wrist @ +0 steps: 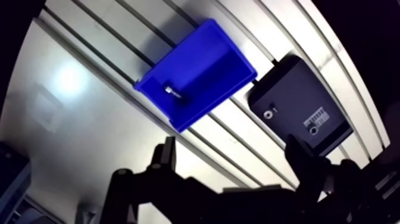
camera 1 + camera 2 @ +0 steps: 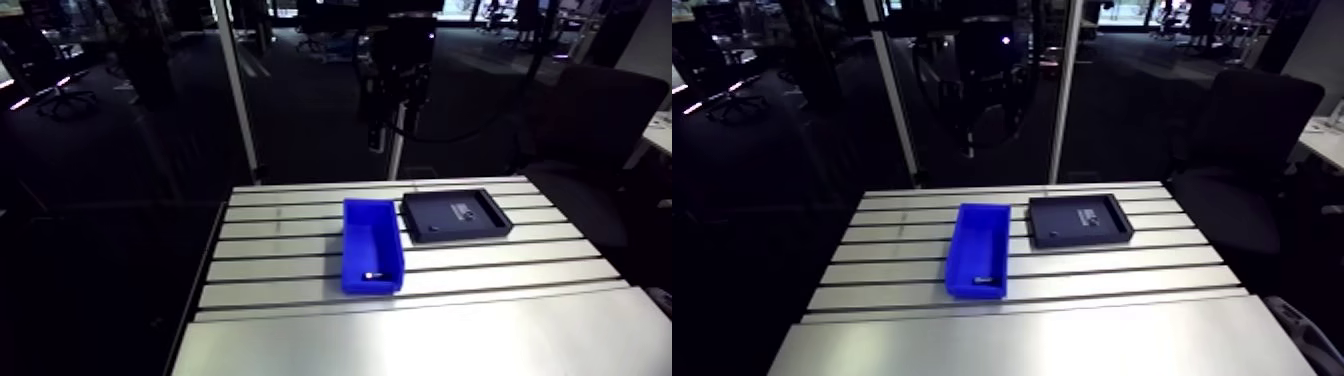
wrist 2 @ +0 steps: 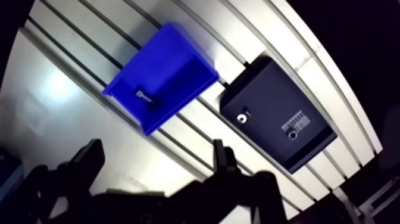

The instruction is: Pick up the M10 bolt from the tray and put it into the blue bin.

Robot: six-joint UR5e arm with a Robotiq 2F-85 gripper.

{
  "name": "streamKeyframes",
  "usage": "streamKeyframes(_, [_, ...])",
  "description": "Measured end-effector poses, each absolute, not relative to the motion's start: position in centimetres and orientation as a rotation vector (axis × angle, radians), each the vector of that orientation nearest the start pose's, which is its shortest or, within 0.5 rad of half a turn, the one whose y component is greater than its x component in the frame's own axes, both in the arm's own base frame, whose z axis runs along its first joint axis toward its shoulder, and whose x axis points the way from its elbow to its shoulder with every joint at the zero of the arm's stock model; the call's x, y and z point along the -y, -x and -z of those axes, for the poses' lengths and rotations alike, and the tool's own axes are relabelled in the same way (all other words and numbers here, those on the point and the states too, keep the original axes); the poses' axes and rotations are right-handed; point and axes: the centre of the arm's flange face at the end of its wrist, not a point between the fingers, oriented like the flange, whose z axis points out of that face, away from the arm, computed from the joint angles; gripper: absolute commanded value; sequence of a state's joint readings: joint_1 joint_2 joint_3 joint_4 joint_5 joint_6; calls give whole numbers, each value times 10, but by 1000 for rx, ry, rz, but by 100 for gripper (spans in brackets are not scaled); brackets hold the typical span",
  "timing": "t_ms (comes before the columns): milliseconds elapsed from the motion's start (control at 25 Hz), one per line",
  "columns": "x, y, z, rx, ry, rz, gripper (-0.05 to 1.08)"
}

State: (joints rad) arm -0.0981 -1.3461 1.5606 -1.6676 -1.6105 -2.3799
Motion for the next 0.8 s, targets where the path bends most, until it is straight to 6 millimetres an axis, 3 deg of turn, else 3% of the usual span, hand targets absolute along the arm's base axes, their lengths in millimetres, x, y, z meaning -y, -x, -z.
streamKeyframes(200, [69, 580, -414, -2963, 678, -9, 1])
streamKeyframes(440, [57, 566, -456, -3073, 282, -13, 1])
streamKeyframes(800, [42, 542, -486, -3110, 40, 30, 1])
